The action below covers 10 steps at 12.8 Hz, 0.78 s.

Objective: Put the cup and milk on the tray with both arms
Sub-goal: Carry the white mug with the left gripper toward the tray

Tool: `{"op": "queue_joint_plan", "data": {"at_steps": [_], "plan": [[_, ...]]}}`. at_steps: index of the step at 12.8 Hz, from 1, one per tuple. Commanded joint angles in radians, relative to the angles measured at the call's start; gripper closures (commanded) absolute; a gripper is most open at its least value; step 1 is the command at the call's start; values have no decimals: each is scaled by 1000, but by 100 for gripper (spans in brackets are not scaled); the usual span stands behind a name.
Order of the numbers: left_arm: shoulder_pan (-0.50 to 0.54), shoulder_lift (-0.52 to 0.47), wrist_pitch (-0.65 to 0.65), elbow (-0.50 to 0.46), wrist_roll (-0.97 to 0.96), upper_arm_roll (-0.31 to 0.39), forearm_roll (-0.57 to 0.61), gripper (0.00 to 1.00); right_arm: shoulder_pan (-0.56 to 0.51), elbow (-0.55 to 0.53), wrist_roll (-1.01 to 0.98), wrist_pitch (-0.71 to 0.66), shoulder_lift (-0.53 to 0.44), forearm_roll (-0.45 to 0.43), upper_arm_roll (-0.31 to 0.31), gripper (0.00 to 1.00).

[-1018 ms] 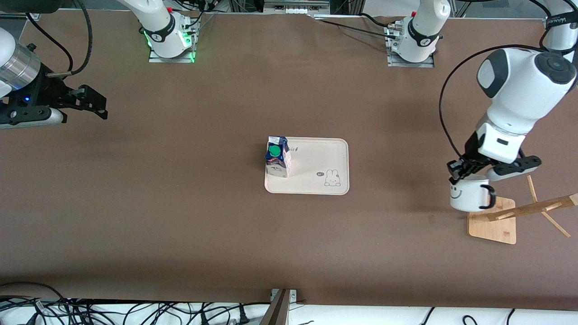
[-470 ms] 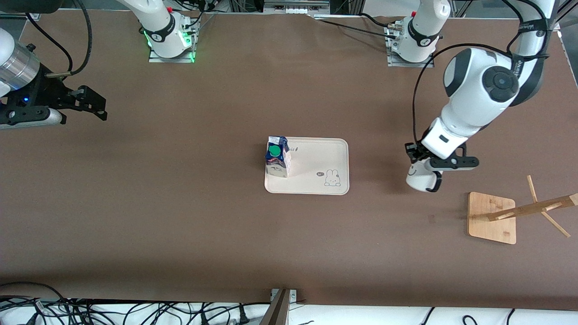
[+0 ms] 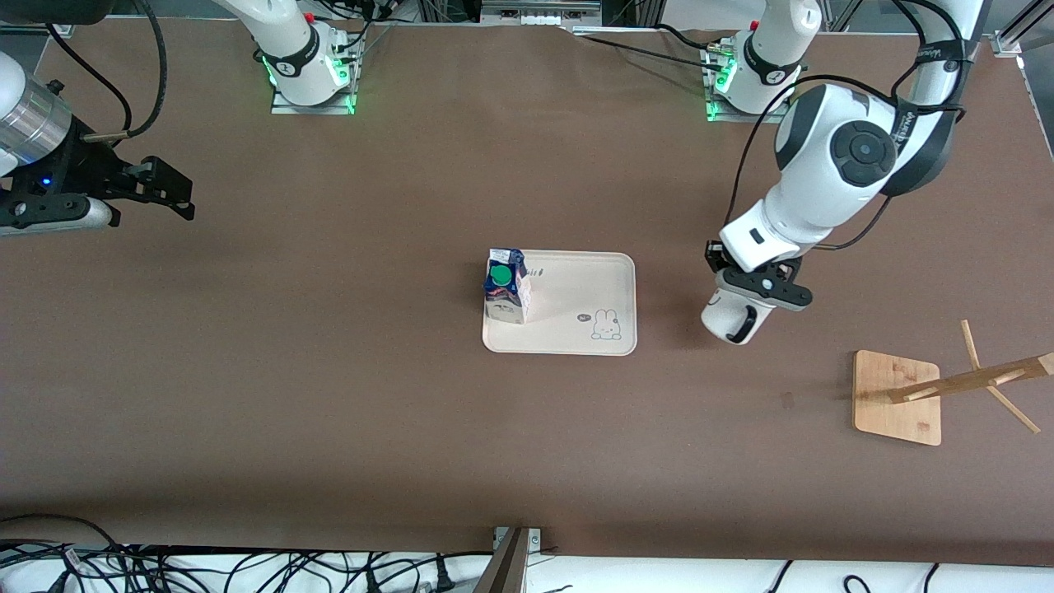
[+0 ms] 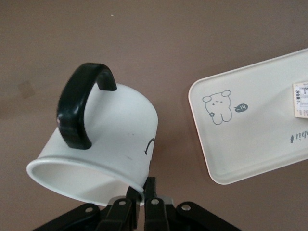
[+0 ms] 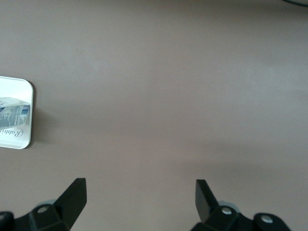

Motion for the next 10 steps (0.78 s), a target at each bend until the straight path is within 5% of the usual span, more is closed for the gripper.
{"op": "queue_joint_plan", "data": {"at_steps": [1, 4, 6, 10], "plan": [[1, 25, -62, 37, 34, -34, 27, 100, -7, 18, 1, -4, 5, -5, 3, 0], [-7, 28, -155, 39, -29, -51, 27, 100, -12, 18, 1, -4, 5, -4, 2, 0], [-7, 48, -194, 42, -251, -53, 27, 100, -12, 18, 1, -6, 5, -4, 2, 0], [-13, 73, -342, 118, -270, -63, 41, 100, -12, 17, 1, -6, 7, -4, 2, 0]]}}
